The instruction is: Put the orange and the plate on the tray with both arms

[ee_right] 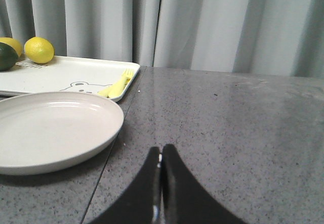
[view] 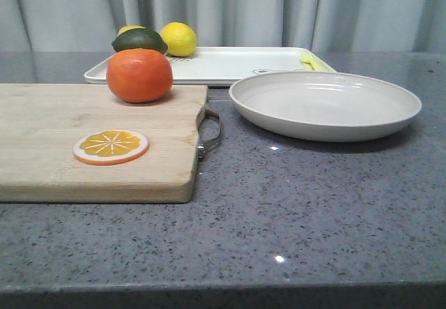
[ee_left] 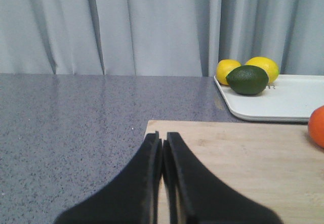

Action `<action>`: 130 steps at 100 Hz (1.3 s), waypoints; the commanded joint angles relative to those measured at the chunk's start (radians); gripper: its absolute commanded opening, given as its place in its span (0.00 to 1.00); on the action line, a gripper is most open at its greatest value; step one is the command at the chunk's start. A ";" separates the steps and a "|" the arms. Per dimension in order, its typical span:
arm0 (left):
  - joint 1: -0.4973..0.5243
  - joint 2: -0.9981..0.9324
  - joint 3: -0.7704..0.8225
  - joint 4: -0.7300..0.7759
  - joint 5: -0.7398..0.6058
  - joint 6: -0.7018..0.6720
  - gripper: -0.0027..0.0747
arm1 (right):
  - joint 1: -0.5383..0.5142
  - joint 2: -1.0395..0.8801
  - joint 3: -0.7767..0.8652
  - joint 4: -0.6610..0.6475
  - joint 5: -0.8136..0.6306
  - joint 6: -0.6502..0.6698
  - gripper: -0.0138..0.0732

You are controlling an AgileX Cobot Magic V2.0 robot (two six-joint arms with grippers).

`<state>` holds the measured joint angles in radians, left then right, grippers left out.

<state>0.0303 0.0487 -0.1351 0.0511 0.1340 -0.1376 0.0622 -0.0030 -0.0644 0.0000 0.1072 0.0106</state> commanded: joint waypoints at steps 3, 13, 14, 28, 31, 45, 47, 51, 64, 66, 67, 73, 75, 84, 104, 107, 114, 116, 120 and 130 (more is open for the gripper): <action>0.000 0.076 -0.085 0.004 -0.078 -0.006 0.01 | 0.001 0.057 -0.108 0.000 -0.013 -0.011 0.09; 0.000 0.130 -0.139 0.004 -0.081 -0.006 0.01 | 0.001 0.115 -0.176 0.000 0.021 -0.011 0.09; 0.000 0.134 -0.143 0.004 -0.081 -0.006 0.01 | 0.001 0.119 -0.181 0.000 0.022 -0.011 0.09; 0.000 0.203 -0.206 0.004 -0.087 -0.006 0.01 | 0.001 0.206 -0.271 0.007 0.022 -0.011 0.09; 0.000 0.219 -0.219 0.004 -0.087 -0.006 0.01 | 0.001 0.224 -0.295 0.007 0.022 -0.011 0.09; 0.000 0.273 -0.277 0.004 -0.089 -0.006 0.01 | 0.001 0.326 -0.393 0.007 0.050 -0.011 0.09; 0.000 0.279 -0.284 0.004 -0.091 -0.006 0.01 | 0.001 0.340 -0.402 0.007 0.058 -0.011 0.09; 0.000 0.285 -0.290 0.004 -0.098 -0.006 0.01 | 0.001 0.364 -0.425 0.007 0.074 -0.011 0.09; 0.000 0.286 -0.290 0.004 -0.117 -0.006 0.01 | 0.001 0.396 -0.438 0.007 0.067 -0.011 0.09; 0.000 0.286 -0.290 0.004 -0.117 -0.006 0.01 | 0.001 0.396 -0.438 0.007 0.067 -0.011 0.09; 0.000 0.286 -0.290 0.004 -0.117 -0.006 0.01 | 0.001 0.396 -0.438 0.007 0.067 -0.011 0.09; 0.000 0.286 -0.290 0.004 -0.117 -0.006 0.01 | 0.001 0.398 -0.438 0.007 0.071 -0.011 0.09; 0.000 0.286 -0.290 0.004 -0.117 -0.006 0.01 | 0.001 0.398 -0.438 0.007 0.072 -0.011 0.09; 0.000 0.286 -0.290 0.004 -0.117 -0.006 0.01 | 0.001 0.398 -0.438 0.007 0.073 -0.011 0.09; 0.000 0.291 -0.290 0.004 -0.117 -0.006 0.01 | 0.001 0.398 -0.438 0.007 0.063 -0.011 0.09; 0.000 0.291 -0.290 0.004 -0.117 -0.006 0.01 | 0.001 0.398 -0.438 0.007 0.059 -0.011 0.09; 0.000 0.291 -0.290 0.004 -0.117 -0.006 0.01 | 0.001 0.398 -0.438 0.007 0.052 -0.011 0.09; 0.000 0.291 -0.290 0.004 -0.117 -0.006 0.01 | 0.001 0.398 -0.438 0.007 0.049 -0.011 0.09; 0.000 0.291 -0.290 0.004 -0.117 -0.006 0.01 | 0.001 0.398 -0.438 0.007 0.047 -0.011 0.09; 0.000 0.291 -0.290 0.008 -0.117 -0.004 0.11 | 0.001 0.398 -0.438 0.007 0.047 -0.011 0.09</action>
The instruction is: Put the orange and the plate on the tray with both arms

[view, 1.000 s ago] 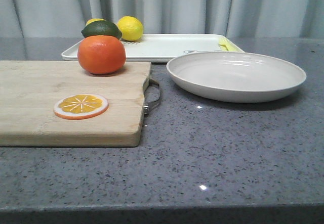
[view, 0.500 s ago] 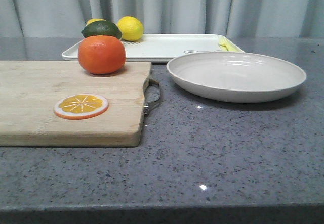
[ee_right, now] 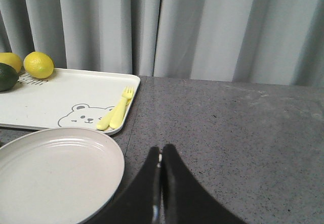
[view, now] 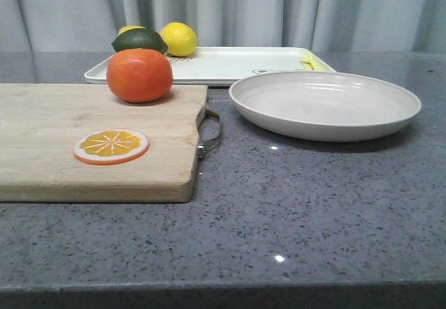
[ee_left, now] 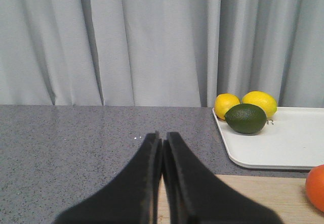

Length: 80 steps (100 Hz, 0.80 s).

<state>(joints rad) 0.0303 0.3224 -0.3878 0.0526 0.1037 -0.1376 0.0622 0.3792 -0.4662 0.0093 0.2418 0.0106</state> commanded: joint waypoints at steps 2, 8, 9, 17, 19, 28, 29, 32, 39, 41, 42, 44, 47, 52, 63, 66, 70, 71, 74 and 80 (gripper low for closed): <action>0.000 0.017 -0.037 0.007 -0.086 -0.004 0.15 | 0.001 0.015 -0.036 -0.002 -0.088 -0.011 0.09; 0.000 0.017 -0.037 0.007 -0.086 -0.004 0.26 | 0.001 0.015 -0.036 -0.002 -0.088 -0.011 0.09; 0.000 0.017 -0.037 0.007 -0.086 -0.004 0.30 | 0.001 0.015 -0.036 -0.002 -0.088 -0.011 0.09; 0.000 0.017 -0.037 0.007 -0.086 -0.004 0.46 | 0.001 0.015 -0.036 -0.002 -0.088 -0.011 0.09; 0.000 0.017 -0.037 0.007 -0.086 -0.004 0.50 | 0.001 0.015 -0.036 -0.002 -0.088 -0.011 0.09; 0.000 0.021 -0.037 0.004 -0.086 -0.004 0.59 | 0.001 0.015 -0.036 -0.002 -0.088 -0.011 0.09; 0.000 0.021 -0.037 0.004 -0.086 -0.004 0.59 | 0.001 0.015 -0.036 -0.002 -0.088 -0.011 0.09; 0.000 0.031 -0.040 0.001 -0.084 -0.004 0.59 | 0.001 0.015 -0.036 -0.002 -0.088 -0.011 0.09; 0.000 0.060 -0.058 -0.002 -0.062 -0.004 0.59 | 0.001 0.015 -0.036 -0.002 -0.088 -0.011 0.09; 0.000 0.071 -0.063 -0.002 -0.053 -0.004 0.59 | 0.001 0.015 -0.036 -0.002 -0.088 -0.011 0.09; -0.002 0.076 -0.070 -0.002 -0.049 -0.004 0.59 | 0.001 0.015 -0.036 -0.002 -0.088 -0.011 0.09; -0.003 0.090 -0.081 -0.002 -0.039 -0.004 0.59 | 0.001 0.015 -0.036 -0.002 -0.087 -0.011 0.09; -0.007 0.111 -0.098 -0.002 -0.024 -0.004 0.59 | 0.001 0.015 -0.036 -0.002 -0.085 -0.011 0.09; -0.018 0.153 -0.132 -0.002 0.002 -0.004 0.59 | 0.001 0.015 -0.036 -0.002 -0.082 -0.011 0.09; -0.052 0.256 -0.211 -0.002 0.036 -0.004 0.60 | 0.001 0.015 -0.036 -0.002 -0.063 -0.011 0.09; -0.063 0.283 -0.228 -0.002 0.036 -0.004 0.60 | 0.001 0.015 -0.036 -0.002 -0.059 -0.011 0.09; -0.081 0.324 -0.252 -0.002 0.036 -0.004 0.61 | 0.001 0.015 -0.036 -0.002 -0.056 -0.011 0.09; -0.084 0.331 -0.256 -0.002 0.036 -0.004 0.62 | 0.001 0.015 -0.036 -0.002 -0.056 -0.011 0.09; -0.096 0.367 -0.277 -0.002 0.036 -0.004 0.64 | 0.001 0.015 -0.036 -0.002 -0.054 -0.011 0.09; -0.128 0.432 -0.311 -0.002 0.036 -0.004 0.71 | 0.001 0.015 -0.036 -0.002 -0.054 -0.011 0.09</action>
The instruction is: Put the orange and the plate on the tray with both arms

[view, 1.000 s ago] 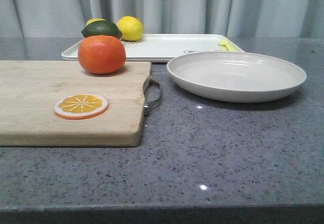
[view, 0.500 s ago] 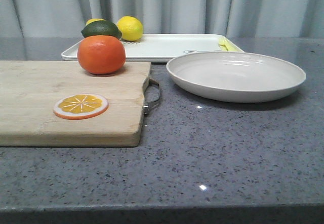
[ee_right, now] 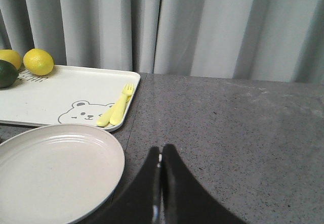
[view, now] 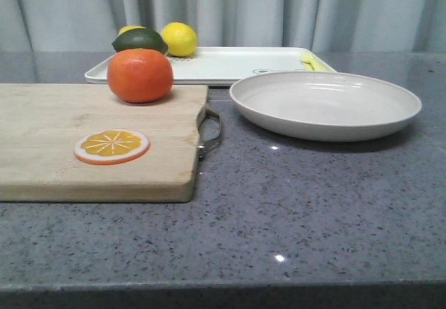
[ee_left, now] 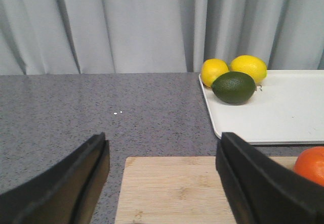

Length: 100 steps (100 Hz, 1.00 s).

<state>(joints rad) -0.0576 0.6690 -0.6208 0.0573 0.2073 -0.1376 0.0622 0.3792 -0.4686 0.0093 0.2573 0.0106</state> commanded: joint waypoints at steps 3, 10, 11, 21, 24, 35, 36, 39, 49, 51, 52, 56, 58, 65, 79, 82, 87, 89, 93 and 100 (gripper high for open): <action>-0.051 0.115 -0.095 -0.007 -0.066 -0.004 0.74 | 0.001 0.015 -0.034 -0.002 -0.070 -0.011 0.09; -0.085 0.177 -0.141 -0.012 -0.065 -0.004 0.78 | 0.001 0.015 -0.034 -0.002 -0.070 -0.011 0.09; -0.092 0.192 -0.150 -0.012 -0.065 -0.004 0.78 | 0.001 0.015 -0.034 -0.002 -0.070 -0.011 0.09; -0.143 0.297 -0.224 -0.019 -0.050 -0.004 0.78 | 0.001 0.015 -0.034 -0.002 -0.069 -0.011 0.09; -0.158 0.327 -0.250 -0.019 -0.030 -0.004 0.78 | 0.001 0.015 -0.034 -0.002 -0.069 -0.011 0.09; -0.218 0.452 -0.370 -0.037 0.071 -0.004 0.78 | 0.001 0.015 -0.034 -0.002 -0.067 -0.011 0.09; -0.221 0.468 -0.387 -0.041 0.079 -0.004 0.78 | 0.001 0.015 -0.034 -0.002 -0.065 -0.011 0.09; -0.235 0.498 -0.419 -0.047 0.107 -0.004 0.78 | 0.001 0.015 -0.034 -0.002 -0.061 -0.011 0.09; -0.279 0.601 -0.526 -0.068 0.193 -0.004 0.78 | 0.001 0.015 -0.034 -0.002 -0.043 -0.011 0.09; -0.287 0.628 -0.548 -0.075 0.202 -0.004 0.78 | 0.001 0.015 -0.034 -0.002 -0.038 -0.011 0.09; -0.289 0.628 -0.555 -0.077 0.212 -0.004 0.78 | 0.001 0.015 -0.034 -0.002 -0.036 -0.011 0.09; -0.302 0.668 -0.597 -0.096 0.244 -0.004 0.78 | 0.001 0.015 -0.034 -0.002 -0.024 -0.011 0.09; -0.308 0.687 -0.618 -0.106 0.254 -0.004 0.78 | 0.001 0.015 -0.034 -0.002 -0.020 -0.011 0.09; -0.327 0.752 -0.685 -0.129 0.313 -0.004 0.78 | 0.001 0.015 -0.034 -0.002 -0.008 -0.011 0.09; -0.355 0.850 -0.790 -0.171 0.417 -0.004 0.78 | 0.001 0.015 -0.034 -0.002 -0.007 -0.011 0.09; -0.360 0.867 -0.805 -0.180 0.435 -0.002 0.78 | 0.001 0.015 -0.034 -0.002 -0.007 -0.011 0.09; -0.365 0.892 -0.829 -0.192 0.461 -0.002 0.78 | 0.001 0.015 -0.034 -0.002 -0.007 -0.011 0.09; -0.366 0.903 -0.837 -0.194 0.472 -0.002 0.78 | 0.001 0.015 -0.034 -0.002 -0.007 -0.011 0.09; -0.367 0.921 -0.851 -0.198 0.488 -0.002 0.78 | 0.001 0.015 -0.034 -0.002 -0.007 -0.011 0.09; -0.367 0.948 -0.866 -0.228 0.524 0.010 0.78 | 0.001 0.015 -0.034 -0.002 -0.007 -0.011 0.09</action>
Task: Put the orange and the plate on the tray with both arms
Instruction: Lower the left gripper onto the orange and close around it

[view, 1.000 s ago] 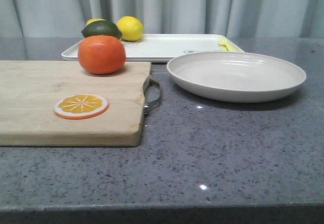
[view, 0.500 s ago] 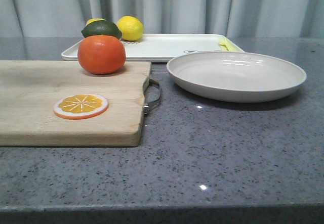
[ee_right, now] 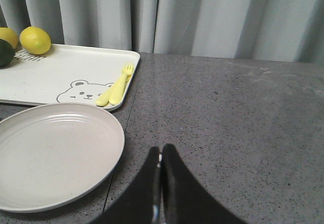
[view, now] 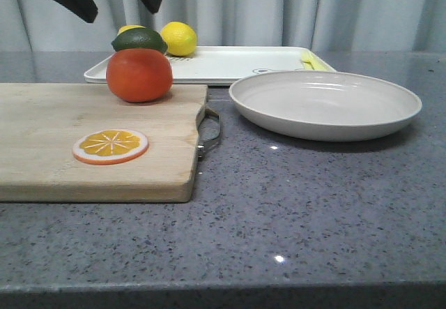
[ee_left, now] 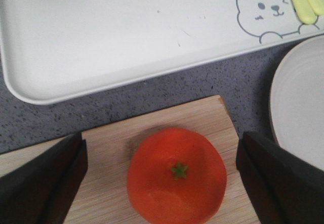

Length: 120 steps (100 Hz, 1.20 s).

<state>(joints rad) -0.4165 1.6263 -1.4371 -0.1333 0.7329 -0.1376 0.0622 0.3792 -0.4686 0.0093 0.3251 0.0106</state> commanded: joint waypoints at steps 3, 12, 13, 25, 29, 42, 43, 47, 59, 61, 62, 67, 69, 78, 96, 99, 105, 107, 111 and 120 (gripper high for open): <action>-0.008 0.001 -0.053 -0.054 0.008 0.022 0.78 | 0.001 0.015 -0.034 -0.002 -0.075 -0.011 0.09; -0.008 0.022 -0.054 -0.088 0.023 0.040 0.78 | 0.001 0.015 -0.034 0.000 -0.075 -0.011 0.09; -0.008 0.024 -0.054 -0.090 0.023 0.040 0.78 | 0.001 0.015 -0.034 0.000 -0.075 -0.011 0.09; -0.008 0.043 -0.054 -0.090 0.034 0.042 0.78 | 0.001 0.015 -0.034 0.001 -0.075 -0.011 0.09; -0.008 0.049 -0.054 -0.090 0.035 0.042 0.78 | 0.001 0.015 -0.034 0.001 -0.075 -0.011 0.09; -0.008 0.058 -0.054 -0.090 0.035 0.047 0.78 | 0.001 0.015 -0.034 0.001 -0.075 -0.011 0.09; -0.008 0.060 -0.054 -0.090 0.035 0.047 0.78 | 0.001 0.015 -0.034 0.001 -0.075 -0.011 0.09; -0.008 0.063 -0.054 -0.088 0.038 0.047 0.78 | 0.001 0.015 -0.034 0.001 -0.075 -0.011 0.09; -0.008 0.075 -0.054 -0.090 0.052 0.047 0.78 | 0.001 0.015 -0.034 0.001 -0.078 -0.011 0.09; -0.008 0.075 -0.054 -0.090 0.054 0.047 0.78 | 0.001 0.015 -0.034 0.001 -0.078 -0.011 0.09; -0.008 0.075 -0.054 -0.090 0.054 0.047 0.78 | 0.001 0.015 -0.034 0.001 -0.078 -0.011 0.09; -0.008 0.076 -0.054 -0.090 0.054 0.047 0.77 | 0.001 0.015 -0.034 0.001 -0.078 -0.011 0.09; -0.008 0.076 -0.055 -0.090 0.054 0.047 0.77 | 0.001 0.015 -0.034 0.001 -0.078 -0.011 0.09; -0.008 0.076 -0.055 -0.090 0.054 0.047 0.73 | 0.001 0.015 -0.034 0.001 -0.078 -0.011 0.09; -0.008 0.076 -0.055 -0.090 0.054 0.047 0.56 | 0.001 0.015 -0.034 0.001 -0.078 -0.011 0.09; -0.008 0.076 -0.056 -0.090 0.054 0.047 0.54 | 0.001 0.015 -0.034 0.001 -0.078 -0.011 0.09; -0.008 0.076 -0.063 -0.090 0.056 0.047 0.48 | 0.001 0.015 -0.034 0.001 -0.078 -0.011 0.09; -0.008 0.076 -0.066 -0.090 0.059 0.049 0.47 | 0.001 0.015 -0.034 0.001 -0.078 -0.011 0.09; -0.008 0.076 -0.077 -0.090 0.064 0.049 0.45 | 0.001 0.015 -0.034 0.001 -0.078 -0.011 0.09; -0.008 0.076 -0.112 -0.102 0.087 0.049 0.42 | 0.001 0.015 -0.034 0.001 -0.078 -0.011 0.09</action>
<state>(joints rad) -0.4190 1.7488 -1.4895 -0.2056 0.8442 -0.0917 0.0622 0.3792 -0.4686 0.0128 0.3251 0.0106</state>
